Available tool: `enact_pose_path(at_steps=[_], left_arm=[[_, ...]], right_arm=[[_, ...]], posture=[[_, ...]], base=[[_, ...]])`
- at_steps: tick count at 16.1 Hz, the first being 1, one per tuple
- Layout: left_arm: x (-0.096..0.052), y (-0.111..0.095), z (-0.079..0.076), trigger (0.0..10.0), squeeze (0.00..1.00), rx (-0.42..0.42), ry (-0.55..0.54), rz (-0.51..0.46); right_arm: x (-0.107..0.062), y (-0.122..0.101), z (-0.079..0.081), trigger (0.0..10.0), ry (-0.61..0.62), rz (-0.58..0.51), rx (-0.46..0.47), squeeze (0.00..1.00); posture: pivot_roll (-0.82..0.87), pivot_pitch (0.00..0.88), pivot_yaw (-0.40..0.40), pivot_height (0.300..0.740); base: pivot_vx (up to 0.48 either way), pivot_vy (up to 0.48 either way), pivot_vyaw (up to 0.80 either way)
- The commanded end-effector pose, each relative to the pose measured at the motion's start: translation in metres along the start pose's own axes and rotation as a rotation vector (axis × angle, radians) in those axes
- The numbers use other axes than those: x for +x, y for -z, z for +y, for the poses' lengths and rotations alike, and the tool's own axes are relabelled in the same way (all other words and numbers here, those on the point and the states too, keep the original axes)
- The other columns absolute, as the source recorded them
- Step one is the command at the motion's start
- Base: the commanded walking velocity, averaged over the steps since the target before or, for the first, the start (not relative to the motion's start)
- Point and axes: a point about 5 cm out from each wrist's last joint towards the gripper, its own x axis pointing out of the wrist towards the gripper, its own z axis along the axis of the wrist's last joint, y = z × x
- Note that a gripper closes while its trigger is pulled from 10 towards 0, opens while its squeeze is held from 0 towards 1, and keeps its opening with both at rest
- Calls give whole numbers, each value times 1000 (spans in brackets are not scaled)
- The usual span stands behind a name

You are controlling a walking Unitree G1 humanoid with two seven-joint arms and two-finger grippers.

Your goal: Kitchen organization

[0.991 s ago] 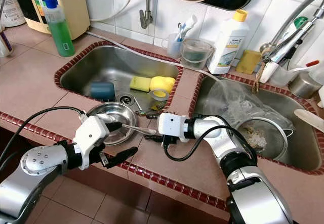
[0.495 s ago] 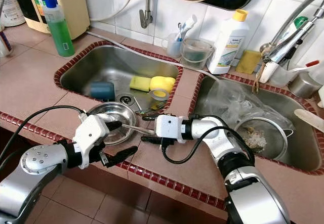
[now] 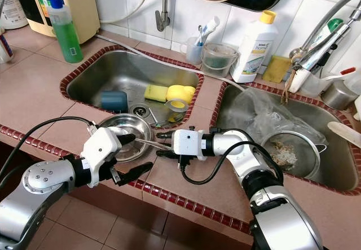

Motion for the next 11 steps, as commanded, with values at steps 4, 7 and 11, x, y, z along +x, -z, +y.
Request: enact_pose_path(at_steps=[4,7,11], left_arm=[[-2,-3,1,10000,0,6,-10,-6],[-2,-3,1,10000,0,6,-10,-7],[-2,-4,2,10000,0,7,-11,-6]], right_arm=[[-2,-1,-4,0,1,-1,-5,0],[-2,-1,-4,0,-3,-2,-1,0],[-3,-1,-5,0,0,0,-4,0]], posture=[[-35,86,-108,740],[-35,87,-109,740],[-35,88,-107,740]], base=[[0,0,0],[0,0,0],[0,0,0]])
